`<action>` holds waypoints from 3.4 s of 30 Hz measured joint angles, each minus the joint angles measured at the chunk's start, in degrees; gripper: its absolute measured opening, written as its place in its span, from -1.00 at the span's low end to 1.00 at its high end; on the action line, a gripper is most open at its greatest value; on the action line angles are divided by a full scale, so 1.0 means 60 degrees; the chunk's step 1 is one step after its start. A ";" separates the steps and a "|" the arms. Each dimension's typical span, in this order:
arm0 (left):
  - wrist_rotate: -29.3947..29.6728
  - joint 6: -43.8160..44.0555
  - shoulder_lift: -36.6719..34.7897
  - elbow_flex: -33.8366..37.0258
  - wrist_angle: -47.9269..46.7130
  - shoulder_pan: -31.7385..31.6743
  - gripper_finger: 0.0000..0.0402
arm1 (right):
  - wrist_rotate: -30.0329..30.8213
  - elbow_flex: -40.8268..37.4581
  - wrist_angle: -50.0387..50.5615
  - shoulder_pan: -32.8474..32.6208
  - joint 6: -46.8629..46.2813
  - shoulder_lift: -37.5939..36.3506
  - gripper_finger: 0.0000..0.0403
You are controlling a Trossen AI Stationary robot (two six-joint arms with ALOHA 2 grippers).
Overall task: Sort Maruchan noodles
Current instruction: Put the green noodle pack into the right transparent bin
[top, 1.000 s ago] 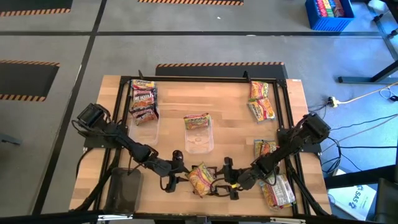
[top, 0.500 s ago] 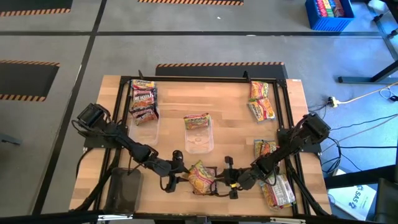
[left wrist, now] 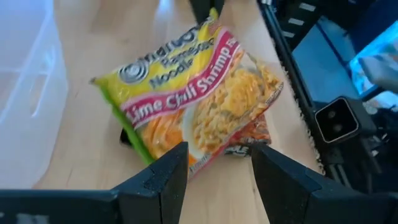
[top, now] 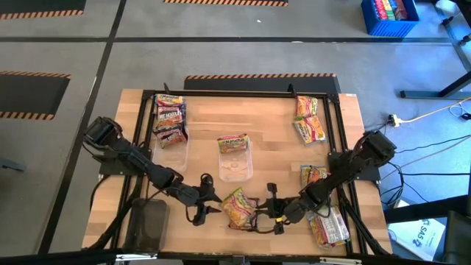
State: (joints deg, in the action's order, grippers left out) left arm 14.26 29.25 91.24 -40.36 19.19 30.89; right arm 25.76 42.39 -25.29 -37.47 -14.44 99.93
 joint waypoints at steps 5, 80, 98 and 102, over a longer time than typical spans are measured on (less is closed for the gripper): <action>0.0219 0.0270 -0.0036 0.0007 -0.0159 -0.0006 -0.15 | -0.0348 0.0000 -0.0039 0.0026 0.0512 -0.0125 -1.00; 0.1645 -0.0752 0.2420 0.0011 0.1516 0.0498 0.15 | -0.4652 0.0010 -0.1242 0.3020 -0.9129 0.0689 0.66; 0.1716 -0.1226 0.2420 0.0011 0.2371 0.0122 0.14 | -0.5237 0.1064 -0.1271 0.3005 -0.9050 0.1605 0.47; 0.1713 -0.1230 0.2420 0.0011 0.2418 0.0122 0.14 | -0.5221 0.1064 -0.1239 0.3005 -0.8973 0.1605 0.21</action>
State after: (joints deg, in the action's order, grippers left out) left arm 24.53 21.87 105.75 -40.29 33.70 31.62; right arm -5.56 48.77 -32.72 -19.44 -68.28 109.56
